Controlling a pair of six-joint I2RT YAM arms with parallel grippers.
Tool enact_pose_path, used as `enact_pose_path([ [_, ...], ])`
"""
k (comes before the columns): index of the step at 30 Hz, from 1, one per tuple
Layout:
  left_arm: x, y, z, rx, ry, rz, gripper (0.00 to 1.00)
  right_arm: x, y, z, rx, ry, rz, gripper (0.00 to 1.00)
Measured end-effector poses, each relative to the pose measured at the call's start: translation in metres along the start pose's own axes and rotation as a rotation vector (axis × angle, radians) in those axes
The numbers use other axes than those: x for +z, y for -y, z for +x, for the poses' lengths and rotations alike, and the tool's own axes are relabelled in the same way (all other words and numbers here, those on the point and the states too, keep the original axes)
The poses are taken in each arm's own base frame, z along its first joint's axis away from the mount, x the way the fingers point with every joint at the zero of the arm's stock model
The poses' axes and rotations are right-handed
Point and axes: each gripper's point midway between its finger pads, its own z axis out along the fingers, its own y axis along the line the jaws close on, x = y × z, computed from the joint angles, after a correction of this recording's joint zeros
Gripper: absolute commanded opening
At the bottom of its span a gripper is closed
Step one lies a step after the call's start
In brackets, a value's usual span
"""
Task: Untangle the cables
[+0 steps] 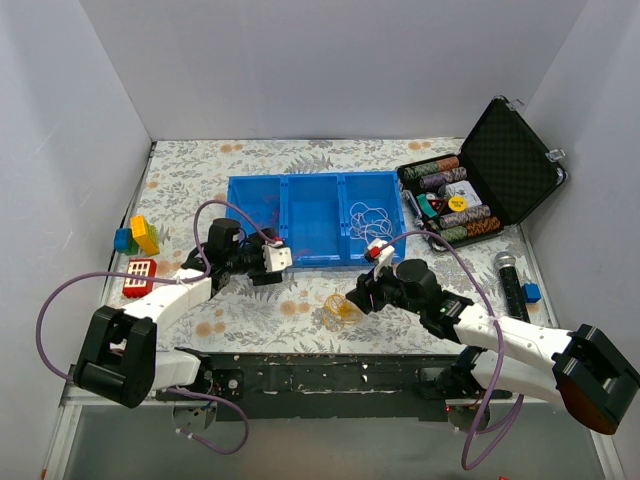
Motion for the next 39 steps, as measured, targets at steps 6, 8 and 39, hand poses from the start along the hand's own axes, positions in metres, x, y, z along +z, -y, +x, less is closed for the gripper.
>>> enact_pose_path([
  [6, 0.003, -0.002, 0.001, 0.018, 0.015, -0.025, 0.67, 0.000, 0.000, 0.000, 0.001, 0.000, 0.000, 0.52],
  [8, 0.004, -0.003, 0.002, 0.021, 0.018, -0.027, 0.65, 0.000, 0.000, 0.000, 0.002, -0.001, 0.001, 0.52],
  [39, 0.009, 0.005, 0.013, 0.065, -0.001, -0.004, 0.25, -0.001, 0.008, 0.005, 0.014, -0.017, 0.044, 0.47],
])
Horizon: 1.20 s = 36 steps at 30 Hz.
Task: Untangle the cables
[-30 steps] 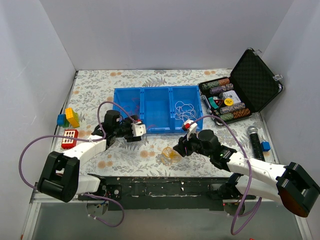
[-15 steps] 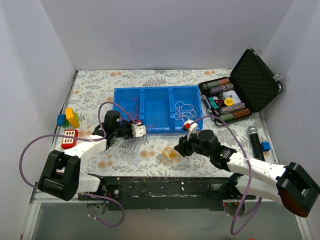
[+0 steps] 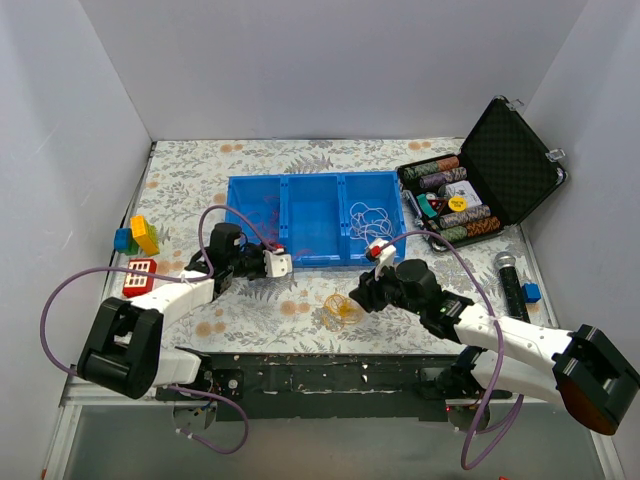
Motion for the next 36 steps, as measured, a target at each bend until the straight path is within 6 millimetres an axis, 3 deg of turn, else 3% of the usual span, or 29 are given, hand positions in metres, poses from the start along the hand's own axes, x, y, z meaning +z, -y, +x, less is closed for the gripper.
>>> enact_pose_path([
  [13, 0.005, -0.003, 0.001, 0.036, 0.007, -0.023, 0.00, -0.002, 0.002, -0.006, 0.003, 0.024, 0.016, 0.45],
  [23, 0.000, -0.007, -0.004, -0.015, 0.009, -0.052, 0.00, -0.002, 0.002, -0.006, 0.006, 0.023, 0.015, 0.45],
  [30, -0.023, -0.045, -0.040, -0.041, 0.089, -0.220, 0.00, -0.002, 0.002, -0.005, 0.012, 0.022, 0.015, 0.44],
  [36, -0.038, -0.072, -0.056, -0.100, 0.133, -0.354, 0.00, -0.002, 0.001, -0.005, 0.018, 0.021, 0.011, 0.43],
])
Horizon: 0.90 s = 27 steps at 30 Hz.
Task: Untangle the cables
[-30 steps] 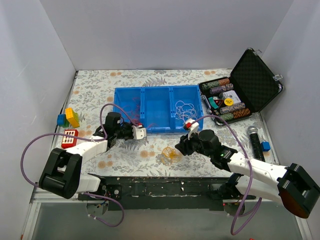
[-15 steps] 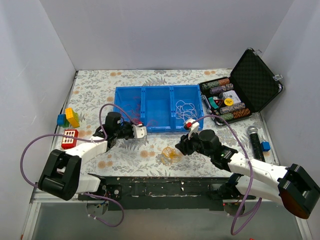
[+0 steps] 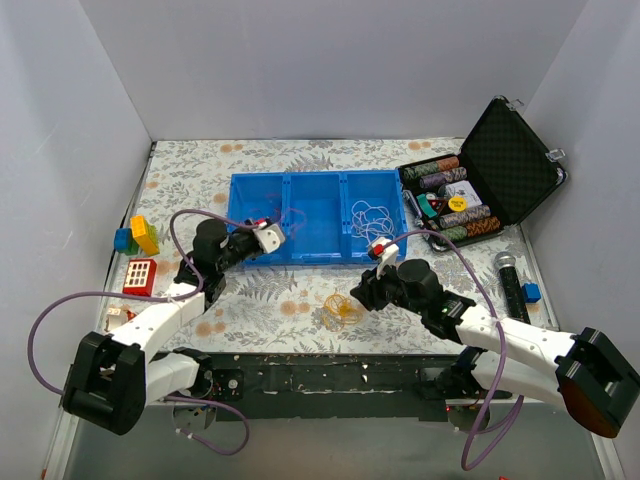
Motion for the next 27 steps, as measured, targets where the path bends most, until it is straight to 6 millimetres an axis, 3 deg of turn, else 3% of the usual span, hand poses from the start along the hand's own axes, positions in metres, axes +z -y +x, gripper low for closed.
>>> enact_pose_path([
  [7, -0.007, -0.061, -0.007, -0.121, -0.008, -0.318, 0.00, 0.000, -0.001, 0.000, 0.007, -0.001, -0.003, 0.43],
  [10, -0.008, -0.074, -0.001, -0.184, -0.030, -0.398, 0.00, 0.000, -0.001, 0.000, 0.009, 0.000, -0.003, 0.43],
  [15, -0.010, -0.073, 0.005, -0.230, -0.052, -0.411, 0.03, -0.001, -0.002, -0.002, 0.009, 0.008, -0.005, 0.43],
  [19, -0.006, -0.060, 0.022, -0.239, -0.118, -0.365, 0.23, -0.002, -0.002, -0.003, 0.009, 0.013, -0.006, 0.44],
  [22, -0.001, -0.050, 0.039, -0.256, -0.184, -0.330, 0.43, -0.002, -0.002, -0.004, 0.009, 0.013, -0.006, 0.46],
  [27, -0.001, -0.052, 0.044, -0.252, -0.222, -0.326, 0.53, -0.003, -0.002, -0.005, 0.008, 0.018, -0.007, 0.51],
])
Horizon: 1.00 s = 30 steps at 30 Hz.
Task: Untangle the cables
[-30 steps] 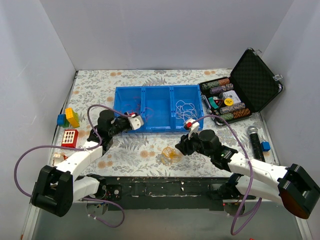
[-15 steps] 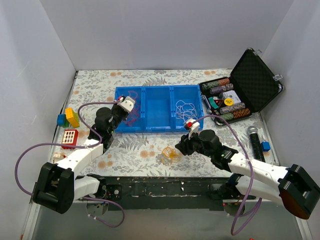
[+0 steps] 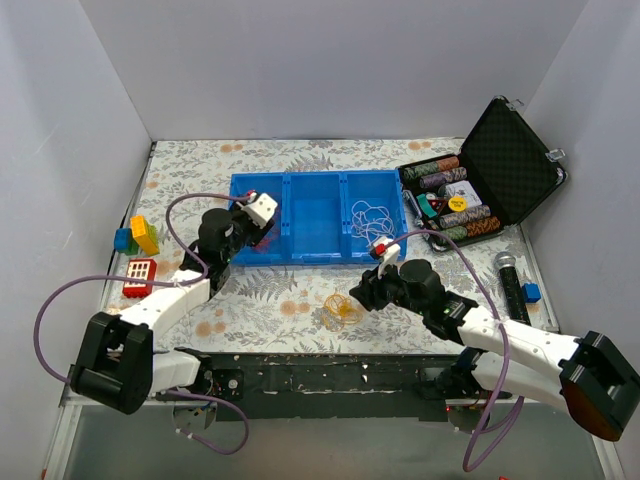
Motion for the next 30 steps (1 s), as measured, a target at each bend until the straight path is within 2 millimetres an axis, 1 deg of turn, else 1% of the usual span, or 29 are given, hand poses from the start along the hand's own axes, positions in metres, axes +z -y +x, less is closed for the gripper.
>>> enact_pose_path([
  [2, -0.001, -0.004, -0.008, 0.005, 0.014, -0.005, 0.60, 0.000, 0.000, 0.000, 0.000, 0.000, 0.000, 0.55],
  [4, -0.005, -0.007, -0.022, 0.013, 0.050, -0.002, 0.65, 0.001, 0.000, 0.001, 0.000, -0.005, 0.000, 0.60],
  [6, -0.012, -0.008, -0.043, 0.017, 0.106, 0.018, 0.65, 0.003, 0.001, 0.007, 0.001, -0.024, -0.003, 0.63],
  [8, -0.020, -0.006, -0.064, 0.025, 0.165, 0.060, 0.62, 0.006, 0.002, 0.016, 0.003, -0.058, -0.003, 0.68],
  [10, -0.029, 0.004, -0.087, 0.040, 0.229, 0.135, 0.62, 0.010, 0.003, 0.026, 0.008, -0.097, -0.004, 0.70],
  [11, -0.035, 0.013, -0.096, 0.050, 0.257, 0.184, 0.62, 0.012, 0.003, 0.030, 0.010, -0.115, -0.005, 0.70],
  [12, -0.041, 0.027, -0.104, 0.064, 0.282, 0.247, 0.62, 0.014, 0.004, 0.034, 0.011, -0.133, -0.008, 0.70],
  [13, -0.046, 0.040, -0.106, 0.075, 0.294, 0.300, 0.62, 0.016, 0.004, 0.036, 0.012, -0.147, -0.011, 0.70],
  [15, -0.054, 0.070, -0.105, 0.099, 0.300, 0.411, 0.62, 0.022, 0.003, 0.037, 0.011, -0.161, -0.016, 0.71],
  [16, -0.059, 0.089, -0.101, 0.114, 0.300, 0.472, 0.62, 0.025, 0.003, 0.036, 0.010, -0.161, -0.018, 0.71],
  [17, -0.064, 0.107, -0.094, 0.124, 0.291, 0.527, 0.62, 0.028, 0.003, 0.034, 0.007, -0.158, -0.019, 0.72],
  [19, -0.074, 0.140, -0.071, 0.134, 0.255, 0.629, 0.62, 0.032, 0.003, 0.032, 0.001, -0.153, -0.019, 0.71],
  [21, -0.082, 0.163, -0.047, 0.133, 0.203, 0.704, 0.62, 0.035, 0.003, 0.029, -0.006, -0.143, -0.022, 0.71],
  [22, -0.085, 0.171, -0.037, 0.129, 0.178, 0.729, 0.61, 0.036, 0.003, 0.029, -0.008, -0.139, -0.023, 0.70],
  [24, -0.087, 0.182, -0.026, 0.126, 0.148, 0.762, 0.61, 0.041, 0.004, 0.029, -0.011, -0.137, -0.023, 0.66],
  [27, -0.086, 0.190, -0.024, 0.126, 0.143, 0.785, 0.60, 0.049, 0.006, 0.033, -0.009, -0.145, -0.022, 0.61],
  [30, -0.084, 0.194, -0.026, 0.131, 0.152, 0.788, 0.60, 0.055, 0.008, 0.041, -0.004, -0.160, -0.022, 0.56],
])
